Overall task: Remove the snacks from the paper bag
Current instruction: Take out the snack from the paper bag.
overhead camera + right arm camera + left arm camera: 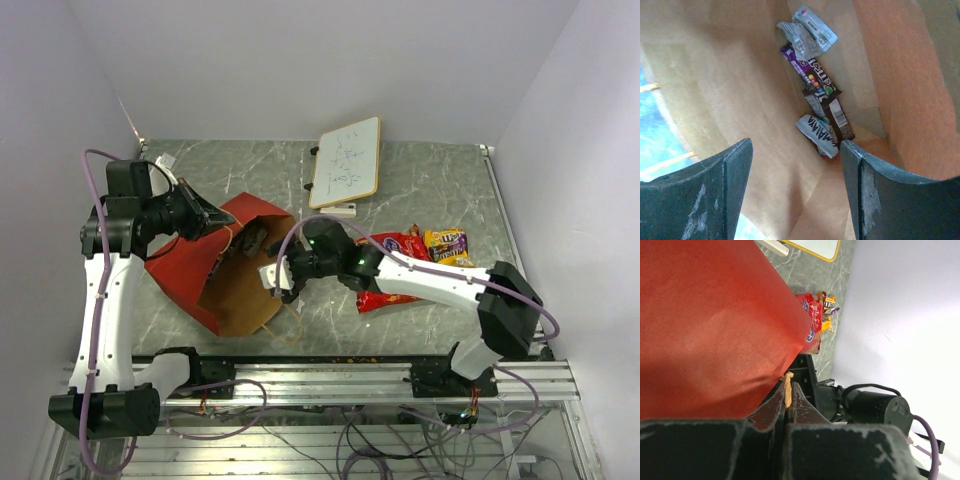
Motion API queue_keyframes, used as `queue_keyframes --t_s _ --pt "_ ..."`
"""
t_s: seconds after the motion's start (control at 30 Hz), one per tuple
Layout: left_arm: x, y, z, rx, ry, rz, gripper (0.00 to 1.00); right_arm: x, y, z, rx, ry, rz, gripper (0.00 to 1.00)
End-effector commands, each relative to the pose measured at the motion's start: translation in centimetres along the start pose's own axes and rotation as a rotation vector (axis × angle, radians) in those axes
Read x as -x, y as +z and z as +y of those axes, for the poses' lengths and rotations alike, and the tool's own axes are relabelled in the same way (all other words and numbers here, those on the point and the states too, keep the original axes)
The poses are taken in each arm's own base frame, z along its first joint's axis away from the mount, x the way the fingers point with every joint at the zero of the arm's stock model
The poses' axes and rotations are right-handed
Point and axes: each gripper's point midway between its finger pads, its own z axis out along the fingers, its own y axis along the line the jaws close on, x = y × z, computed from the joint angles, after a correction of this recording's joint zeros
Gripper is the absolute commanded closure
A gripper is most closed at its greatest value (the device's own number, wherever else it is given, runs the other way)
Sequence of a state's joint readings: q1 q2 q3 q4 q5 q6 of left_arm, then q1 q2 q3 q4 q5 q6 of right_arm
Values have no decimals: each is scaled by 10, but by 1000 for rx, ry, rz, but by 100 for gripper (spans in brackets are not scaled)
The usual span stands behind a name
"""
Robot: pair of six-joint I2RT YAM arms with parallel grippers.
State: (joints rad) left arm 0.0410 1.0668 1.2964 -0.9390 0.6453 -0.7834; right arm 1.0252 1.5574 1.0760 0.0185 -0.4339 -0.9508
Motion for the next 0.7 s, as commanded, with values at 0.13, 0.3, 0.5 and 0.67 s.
queue_keyframes --t_s 0.13,0.3,0.5,0.67 --pt "3 3 -12 -41 16 24 93 -33 37 -13 8 -160 193 30" --pt "9 3 -17 -54 17 10 93 -65 59 -15 -23 -212 350 30" --pt "9 5 -12 -34 14 24 93 -90 79 -21 -41 -243 450 29" --pt "9 7 -15 -38 -5 44 93 -107 100 -26 -78 -208 493 27"
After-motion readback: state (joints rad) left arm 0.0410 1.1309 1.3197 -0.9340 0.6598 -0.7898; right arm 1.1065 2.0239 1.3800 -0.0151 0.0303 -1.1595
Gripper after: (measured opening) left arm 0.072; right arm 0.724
